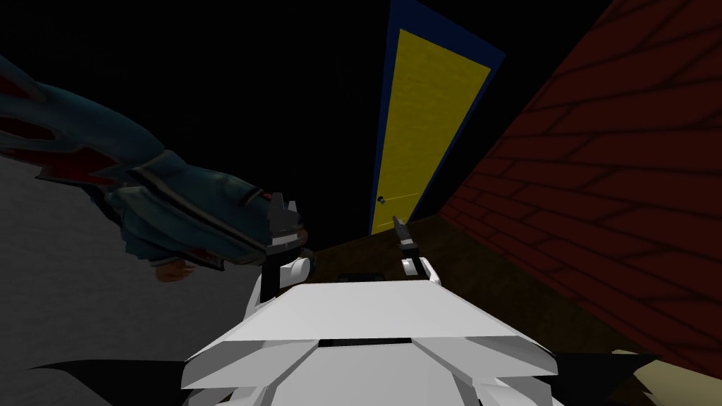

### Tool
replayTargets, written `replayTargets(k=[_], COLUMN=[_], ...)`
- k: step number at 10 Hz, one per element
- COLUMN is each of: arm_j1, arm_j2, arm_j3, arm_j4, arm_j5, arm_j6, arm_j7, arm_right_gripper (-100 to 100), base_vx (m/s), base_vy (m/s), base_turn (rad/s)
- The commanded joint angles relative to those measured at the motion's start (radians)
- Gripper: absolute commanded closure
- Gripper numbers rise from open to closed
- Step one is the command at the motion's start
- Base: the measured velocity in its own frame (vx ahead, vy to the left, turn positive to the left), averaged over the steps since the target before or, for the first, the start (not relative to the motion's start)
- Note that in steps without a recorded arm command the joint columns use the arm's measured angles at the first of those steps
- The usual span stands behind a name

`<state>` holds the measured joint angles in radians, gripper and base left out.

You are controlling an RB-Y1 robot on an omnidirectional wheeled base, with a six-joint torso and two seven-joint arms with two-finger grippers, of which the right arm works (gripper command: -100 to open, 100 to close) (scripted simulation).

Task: Pull the door open

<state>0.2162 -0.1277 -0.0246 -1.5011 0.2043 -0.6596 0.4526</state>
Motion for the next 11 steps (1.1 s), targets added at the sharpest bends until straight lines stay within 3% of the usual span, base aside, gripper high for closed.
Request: replayTargets(k=[1,2,10,11], arm_j1=[-0.019,-0.019,-0.112,-0.112], arm_j2=[-0.005,-0.005,-0.033,-0.033], arm_j3=[-0.005,-0.005,-0.032,-0.032], arm_j4=[0.050,0.061,0.322,0.329], arm_j5=[0.014,0.014,0.077,0.077], arm_j6=[-0.022,-0.022,-0.109,-0.109], arm_j7=[0.047,0.047,0.251,0.251], arm_right_gripper=[-100,-100,-100,-100], base_vx=[0.101,0.071,0.089,0.064], base_vy=[-0.039,-0.028,-0.035,-0.026], base_turn=[0.026,0.005,0.022,0.008])
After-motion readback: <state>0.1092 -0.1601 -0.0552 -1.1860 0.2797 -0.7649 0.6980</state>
